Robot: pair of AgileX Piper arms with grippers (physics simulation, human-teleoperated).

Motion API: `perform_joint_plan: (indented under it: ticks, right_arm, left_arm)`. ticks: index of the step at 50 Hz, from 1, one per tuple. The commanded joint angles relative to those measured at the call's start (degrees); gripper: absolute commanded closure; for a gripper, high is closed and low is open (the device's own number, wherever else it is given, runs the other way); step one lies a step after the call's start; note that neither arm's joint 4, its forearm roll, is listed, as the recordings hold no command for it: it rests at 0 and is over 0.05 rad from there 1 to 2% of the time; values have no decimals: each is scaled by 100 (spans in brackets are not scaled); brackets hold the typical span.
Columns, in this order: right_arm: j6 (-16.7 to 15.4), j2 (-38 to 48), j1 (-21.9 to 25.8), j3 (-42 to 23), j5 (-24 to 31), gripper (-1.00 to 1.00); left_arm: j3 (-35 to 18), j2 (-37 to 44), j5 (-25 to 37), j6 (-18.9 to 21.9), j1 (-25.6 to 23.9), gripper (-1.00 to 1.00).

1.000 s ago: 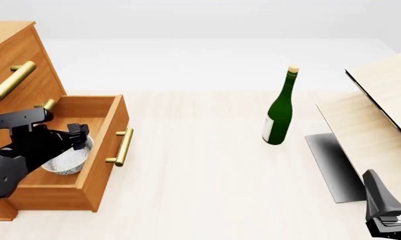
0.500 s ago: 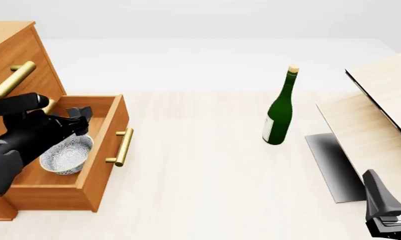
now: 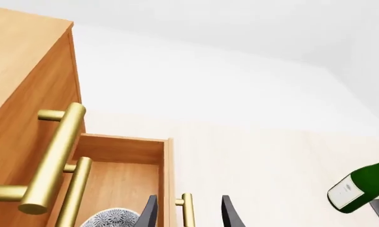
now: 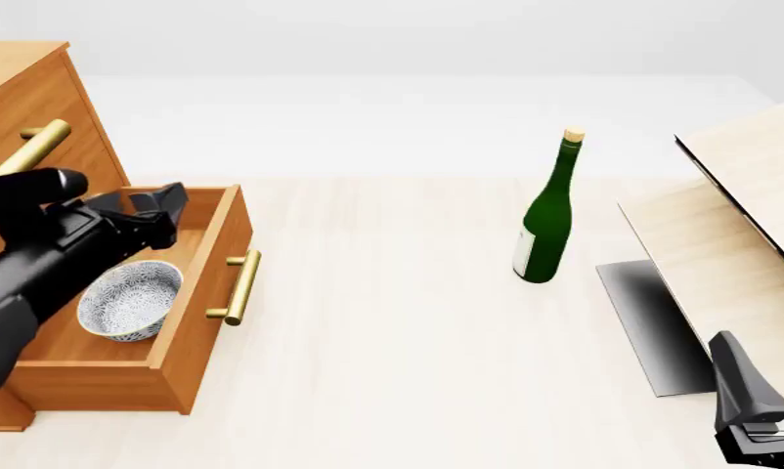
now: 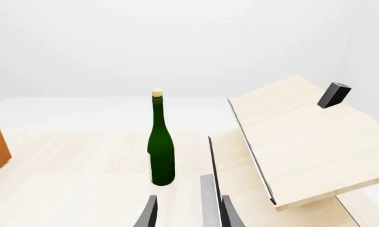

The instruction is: Put the bowl in the bottom drawer of the cabinet.

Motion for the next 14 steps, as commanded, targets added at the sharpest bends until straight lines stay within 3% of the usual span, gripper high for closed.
perform_joint_plan:
  ticks: [1, 10, 13, 14]
  right_arm:
    - [0, 0, 0, 0, 0, -100]
    - [0, 0, 0, 0, 0, -100]
    - [0, 1, 0, 0, 0, -100]
    - [0, -1, 0, 0, 0, -100]
  left_arm:
    - [186, -197, -333, 100, -138, -100]
    - [406, -391, -753, 48, -380, -100]
    - [354, -551, -722, 328, -513, -100]
    - [131, -780, -392, 417, -604, -100]
